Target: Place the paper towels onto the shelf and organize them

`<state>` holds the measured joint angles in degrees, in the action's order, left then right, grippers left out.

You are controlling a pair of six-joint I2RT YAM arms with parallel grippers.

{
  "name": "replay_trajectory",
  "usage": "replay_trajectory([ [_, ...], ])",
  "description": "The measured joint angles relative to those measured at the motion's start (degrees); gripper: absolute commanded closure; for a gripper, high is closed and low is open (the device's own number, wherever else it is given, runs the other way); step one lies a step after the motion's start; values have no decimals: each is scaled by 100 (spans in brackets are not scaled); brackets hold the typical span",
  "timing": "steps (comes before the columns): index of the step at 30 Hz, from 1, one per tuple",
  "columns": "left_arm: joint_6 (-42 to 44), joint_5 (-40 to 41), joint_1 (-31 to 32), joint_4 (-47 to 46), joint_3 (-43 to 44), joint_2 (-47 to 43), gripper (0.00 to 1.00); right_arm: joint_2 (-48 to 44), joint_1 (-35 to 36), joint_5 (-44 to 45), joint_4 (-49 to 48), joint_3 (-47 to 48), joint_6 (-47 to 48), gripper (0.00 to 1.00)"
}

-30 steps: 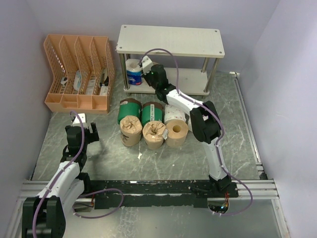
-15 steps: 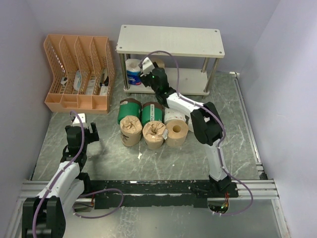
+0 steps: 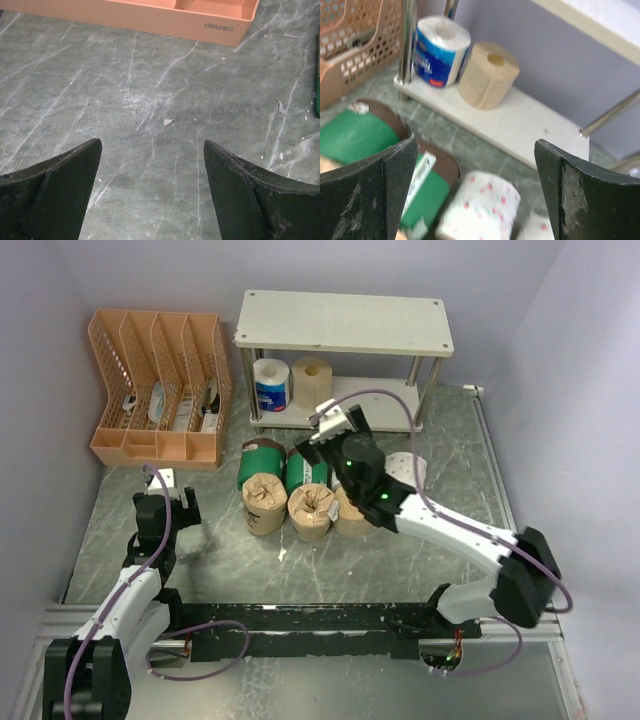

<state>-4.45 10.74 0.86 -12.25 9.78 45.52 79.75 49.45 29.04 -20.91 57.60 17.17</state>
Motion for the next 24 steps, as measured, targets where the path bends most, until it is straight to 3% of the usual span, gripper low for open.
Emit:
replay_trajectory([
  [6,17,7,28,2,0,-11,6,-1250,-24,-686,2321,-262,-168,4],
  [14,39,33,87,2,0,-83,6,-1287,81,-1060,4605,-339,142,5],
  [24,61,87,166,4,-22,-170,6,-1257,157,-1462,5034,-855,391,6],
])
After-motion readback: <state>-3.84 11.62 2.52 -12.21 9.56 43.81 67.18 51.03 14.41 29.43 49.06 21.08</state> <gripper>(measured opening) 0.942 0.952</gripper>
